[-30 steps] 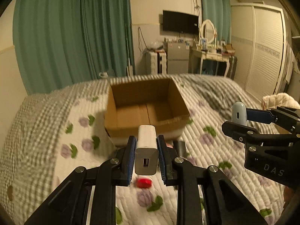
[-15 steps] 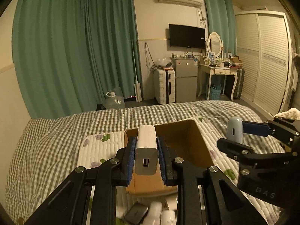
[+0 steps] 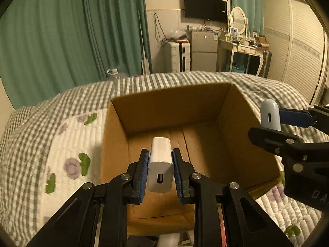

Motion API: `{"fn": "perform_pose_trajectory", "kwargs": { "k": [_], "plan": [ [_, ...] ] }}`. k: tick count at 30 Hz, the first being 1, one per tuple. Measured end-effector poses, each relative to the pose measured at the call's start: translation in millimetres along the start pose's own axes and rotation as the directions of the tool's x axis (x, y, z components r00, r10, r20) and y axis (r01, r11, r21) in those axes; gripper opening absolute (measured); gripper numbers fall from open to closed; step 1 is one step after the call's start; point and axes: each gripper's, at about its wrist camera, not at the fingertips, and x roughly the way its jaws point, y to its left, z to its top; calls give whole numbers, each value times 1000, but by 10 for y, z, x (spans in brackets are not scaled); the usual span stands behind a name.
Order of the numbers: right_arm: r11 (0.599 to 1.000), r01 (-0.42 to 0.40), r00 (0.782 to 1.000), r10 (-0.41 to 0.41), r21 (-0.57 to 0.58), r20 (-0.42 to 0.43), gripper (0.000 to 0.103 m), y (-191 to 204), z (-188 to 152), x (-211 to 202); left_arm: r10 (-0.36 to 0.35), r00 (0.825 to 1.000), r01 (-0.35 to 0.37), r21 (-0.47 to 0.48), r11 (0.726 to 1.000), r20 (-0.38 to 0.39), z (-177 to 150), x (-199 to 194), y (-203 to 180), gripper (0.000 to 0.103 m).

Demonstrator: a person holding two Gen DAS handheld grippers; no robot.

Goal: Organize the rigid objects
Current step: 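Carry both items over the box and release them inside with both tools, then grasp the black flashlight with the right tool while the left tool grasps the red-capped bottle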

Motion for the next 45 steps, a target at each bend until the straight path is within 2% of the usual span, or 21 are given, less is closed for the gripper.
{"fn": "perform_pose_trajectory", "kwargs": {
  "k": [4,6,11,18,22,24,25,27,28,30,32,34,39,45],
  "plan": [
    [1000,-5,1000,5,6,-18,55,-55,-75,112,20,1000,-20,-11,1000,-23,-27,75,2,26],
    [1000,-5,1000,5,8,-22,55,-69,-98,122,19,1000,-20,-19,1000,-12,23,35,5,27],
    [1000,4,1000,-3,5,-22,55,-46,-48,139,52,998,-51,-38,998,35,106,-125,153,41],
    [1000,-1,998,0,-13,-61,55,82,-60,368,82,996,-79,-61,995,45,70,-230,351,41],
    [1000,10,998,-11,-18,-63,55,157,-103,407,71,997,-68,-70,995,44,-2,-295,380,41],
    [1000,20,999,-21,-12,-43,66,165,-109,339,69,996,-66,-69,995,50,-20,-371,380,42],
    [1000,26,999,-26,-7,-31,74,166,-108,278,71,996,-67,-68,995,55,-30,-415,374,43],
    [1000,29,1000,-29,-3,-4,75,160,-103,131,71,995,-66,-65,996,66,-53,-532,348,48],
    [999,34,999,-34,-3,6,75,157,-99,39,71,995,-67,-63,996,72,-67,-601,334,54],
    [999,41,999,-41,-9,22,75,169,-105,-109,80,993,-74,-72,995,85,-97,-723,317,72],
    [998,58,998,-57,-17,36,80,183,-134,-273,94,990,-85,-87,993,108,-134,-879,305,95],
    [996,84,995,-82,-20,52,84,184,-175,-444,105,986,-93,-92,991,129,-168,-1013,317,103],
    [992,124,988,-122,-11,93,93,183,-291,-845,118,980,-107,-75,991,158,-233,-1337,282,103],
    [989,146,984,-145,-8,101,95,219,-508,-1142,109,979,-100,-62,993,173,-448,-1568,222,103]
  ]
}}
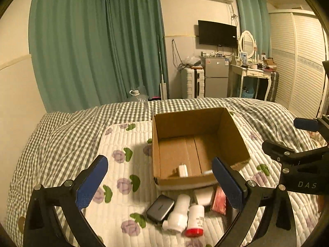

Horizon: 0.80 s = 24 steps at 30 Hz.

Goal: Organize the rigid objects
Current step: 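Grasp the black flashlight with the right tool while the left tool grasps the red-capped bottle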

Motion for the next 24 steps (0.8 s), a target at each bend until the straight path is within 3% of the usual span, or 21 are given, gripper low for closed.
{"fn": "perform_pose_trajectory", "kwargs": {
  "k": [6,15,18,22,24],
  "plan": [
    [1000,-8,999,9,18,-44,95,40,-341,29,1,999,-1,-10,1000,-40,-354,63,-29,103],
    [999,-25,979,34,45,-203,95,167,-899,683,-21,982,13,-47,999,-187,-993,555,-63,103],
    [998,-29,962,42,52,-270,93,222,-1060,950,-38,973,27,-54,998,-227,-1115,672,-92,103],
    [995,-56,926,82,80,-369,80,284,-1252,1261,-56,965,47,-41,998,-255,-1208,765,-173,101],
    [992,-83,912,115,98,-393,79,312,-1300,1355,-64,961,55,-39,998,-269,-1243,809,-184,100]
  ]
}}
